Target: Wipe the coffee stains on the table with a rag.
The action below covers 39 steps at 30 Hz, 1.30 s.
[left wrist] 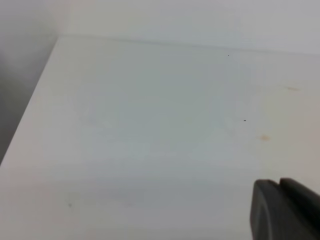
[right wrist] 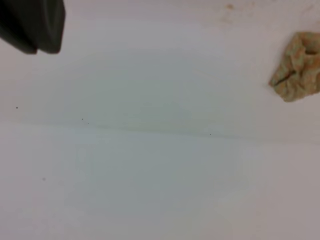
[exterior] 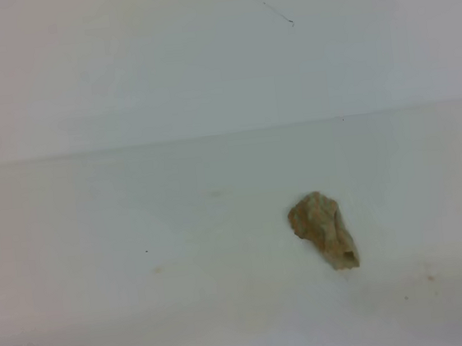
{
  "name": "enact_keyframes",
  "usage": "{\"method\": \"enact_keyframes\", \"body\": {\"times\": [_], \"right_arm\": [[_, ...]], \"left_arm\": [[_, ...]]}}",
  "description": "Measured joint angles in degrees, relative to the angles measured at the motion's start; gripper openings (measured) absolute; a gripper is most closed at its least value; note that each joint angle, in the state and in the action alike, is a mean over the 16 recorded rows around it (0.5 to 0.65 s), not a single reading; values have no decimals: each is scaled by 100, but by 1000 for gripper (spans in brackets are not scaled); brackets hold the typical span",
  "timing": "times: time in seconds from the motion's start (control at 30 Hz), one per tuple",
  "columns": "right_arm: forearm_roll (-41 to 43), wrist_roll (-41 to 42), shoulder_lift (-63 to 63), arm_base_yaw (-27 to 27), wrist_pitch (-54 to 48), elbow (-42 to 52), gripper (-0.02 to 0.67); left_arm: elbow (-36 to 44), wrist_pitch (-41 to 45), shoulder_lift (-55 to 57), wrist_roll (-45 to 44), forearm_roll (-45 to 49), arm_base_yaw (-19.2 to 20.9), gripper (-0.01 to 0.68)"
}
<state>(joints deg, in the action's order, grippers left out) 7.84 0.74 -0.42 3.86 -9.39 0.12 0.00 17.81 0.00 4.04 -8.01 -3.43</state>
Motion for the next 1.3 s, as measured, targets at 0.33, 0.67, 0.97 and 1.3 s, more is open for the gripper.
{"method": "enact_keyframes", "body": {"times": [0.33,0.67,0.97,1.3], "right_arm": [[-89,-267,-53,-135,-963,19,0],[-113,-292,-53,-135,-1034,21,0],[-113,-273,-53,-135,-1033,21,0],[-114,-267,-57,-135,-1012,31,0]], "left_arm": [[0,0,0,0,5,0,-3],[0,0,0,0,5,0,-3],[0,0,0,0,5,0,-3],[0,0,0,0,5,0,-3]]}}
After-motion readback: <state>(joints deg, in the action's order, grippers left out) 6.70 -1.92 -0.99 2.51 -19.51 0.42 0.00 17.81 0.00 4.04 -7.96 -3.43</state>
